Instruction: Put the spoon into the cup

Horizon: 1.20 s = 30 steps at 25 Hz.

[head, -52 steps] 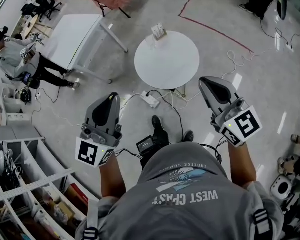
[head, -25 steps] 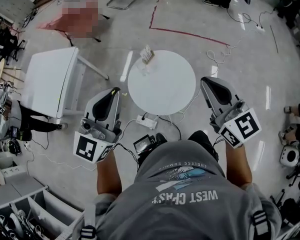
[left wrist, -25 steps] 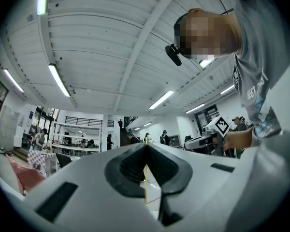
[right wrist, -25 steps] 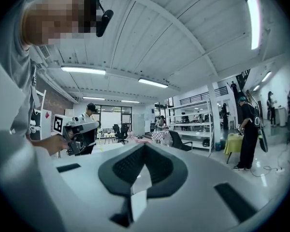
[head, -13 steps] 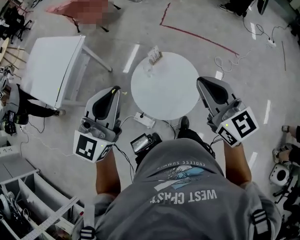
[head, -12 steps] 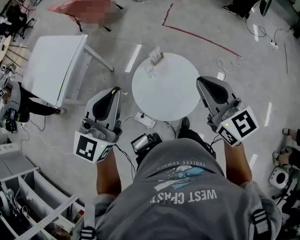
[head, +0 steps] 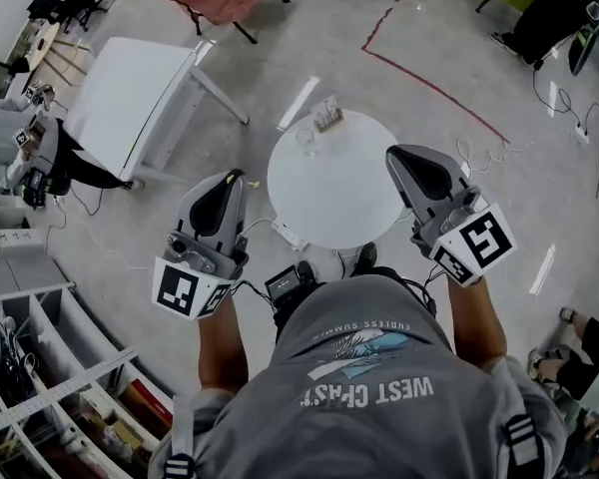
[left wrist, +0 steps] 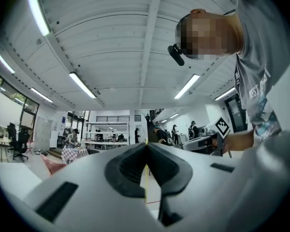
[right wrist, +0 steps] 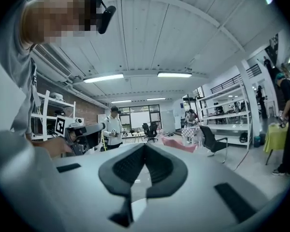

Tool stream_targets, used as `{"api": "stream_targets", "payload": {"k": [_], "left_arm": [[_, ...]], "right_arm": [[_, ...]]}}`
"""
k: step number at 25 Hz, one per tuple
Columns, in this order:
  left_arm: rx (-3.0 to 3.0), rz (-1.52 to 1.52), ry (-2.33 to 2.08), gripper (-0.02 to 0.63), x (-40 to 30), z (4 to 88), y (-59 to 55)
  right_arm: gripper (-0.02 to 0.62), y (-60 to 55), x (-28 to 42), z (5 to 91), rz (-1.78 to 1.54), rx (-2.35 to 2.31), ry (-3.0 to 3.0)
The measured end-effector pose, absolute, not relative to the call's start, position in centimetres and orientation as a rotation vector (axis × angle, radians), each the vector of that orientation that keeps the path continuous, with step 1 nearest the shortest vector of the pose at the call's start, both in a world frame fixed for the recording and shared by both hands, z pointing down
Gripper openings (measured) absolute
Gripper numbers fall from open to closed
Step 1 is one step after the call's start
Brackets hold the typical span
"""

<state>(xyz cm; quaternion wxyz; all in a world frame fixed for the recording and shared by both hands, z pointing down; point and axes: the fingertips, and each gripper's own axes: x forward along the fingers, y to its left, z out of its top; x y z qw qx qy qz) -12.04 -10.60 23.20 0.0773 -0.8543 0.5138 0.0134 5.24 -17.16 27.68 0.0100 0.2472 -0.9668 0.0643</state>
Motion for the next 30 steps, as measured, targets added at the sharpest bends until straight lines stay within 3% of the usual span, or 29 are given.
{"api": "stream_targets", "payload": {"k": [30], "left_arm": [[-2.711,0.052,1.458,0.003,-14.7,28.1,-16.6]], "right_arm": [[0.002,-18.3,3.7,30.8,0.294,0.907,-2.897]]}}
